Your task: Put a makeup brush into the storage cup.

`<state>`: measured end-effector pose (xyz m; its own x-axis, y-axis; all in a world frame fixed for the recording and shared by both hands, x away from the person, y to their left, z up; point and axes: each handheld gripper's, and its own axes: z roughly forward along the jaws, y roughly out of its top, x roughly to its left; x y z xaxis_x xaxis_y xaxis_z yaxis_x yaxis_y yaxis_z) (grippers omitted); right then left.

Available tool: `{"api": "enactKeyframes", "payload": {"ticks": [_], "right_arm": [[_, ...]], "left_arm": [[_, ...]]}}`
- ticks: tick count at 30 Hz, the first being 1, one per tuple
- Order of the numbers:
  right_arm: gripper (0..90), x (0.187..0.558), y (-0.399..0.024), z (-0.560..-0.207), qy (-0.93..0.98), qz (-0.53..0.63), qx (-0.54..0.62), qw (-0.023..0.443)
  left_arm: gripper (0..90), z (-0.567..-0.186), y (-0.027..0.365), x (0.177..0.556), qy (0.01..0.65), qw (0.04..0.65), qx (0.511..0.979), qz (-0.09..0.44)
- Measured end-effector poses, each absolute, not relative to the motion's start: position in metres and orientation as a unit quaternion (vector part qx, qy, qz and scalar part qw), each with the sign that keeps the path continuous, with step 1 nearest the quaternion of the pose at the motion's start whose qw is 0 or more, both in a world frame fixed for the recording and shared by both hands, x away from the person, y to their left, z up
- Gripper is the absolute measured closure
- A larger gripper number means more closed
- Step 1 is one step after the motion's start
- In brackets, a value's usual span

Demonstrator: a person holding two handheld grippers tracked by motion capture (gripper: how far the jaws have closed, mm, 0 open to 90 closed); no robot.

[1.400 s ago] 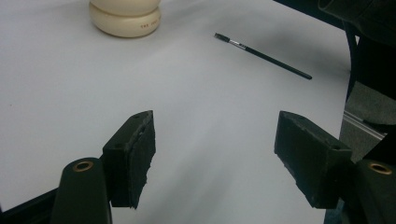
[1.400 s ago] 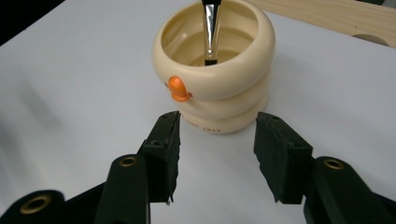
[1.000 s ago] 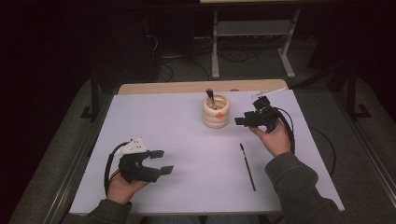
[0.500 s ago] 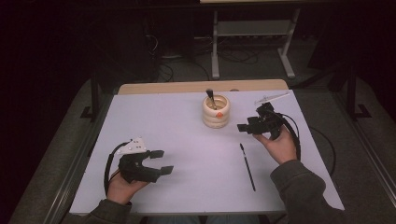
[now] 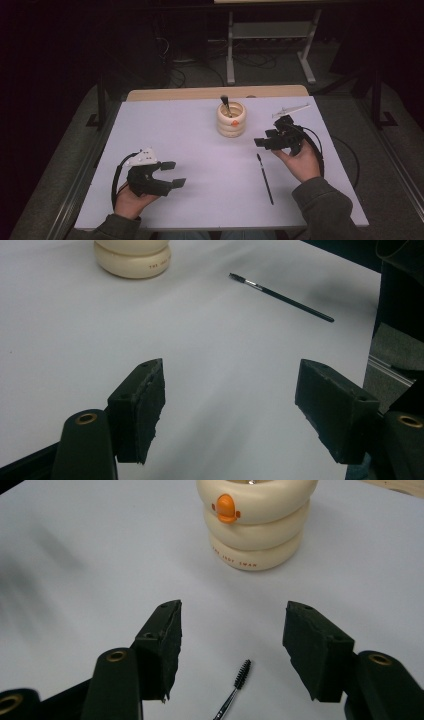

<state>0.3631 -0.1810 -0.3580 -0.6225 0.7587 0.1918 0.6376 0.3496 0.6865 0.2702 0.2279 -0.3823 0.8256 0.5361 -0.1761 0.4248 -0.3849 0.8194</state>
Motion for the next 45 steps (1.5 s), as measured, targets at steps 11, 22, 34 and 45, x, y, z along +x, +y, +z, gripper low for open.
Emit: {"api": "enactKeyframes", "payload": {"ticks": [11, 22, 34, 45], "right_arm": [[39.6, 0.353, -0.185, -0.360, 0.815, 0.377, 0.434, 0.074], [41.0, 0.344, -0.184, -0.361, 0.816, 0.375, 0.435, 0.073], [41.8, 0.333, -0.181, -0.367, 0.817, 0.370, 0.437, 0.072], [42.4, 0.326, -0.184, -0.373, 0.816, 0.362, 0.445, 0.069]], "left_arm": [[27.7, -0.382, 0.228, 0.270, 0.290, 0.472, 0.831, 0.059], [27.7, -0.381, 0.227, 0.269, 0.288, 0.473, 0.830, 0.061], [27.7, -0.379, 0.228, 0.267, 0.293, 0.476, 0.827, 0.061], [27.7, -0.379, 0.228, 0.267, 0.291, 0.474, 0.829, 0.063]]}}
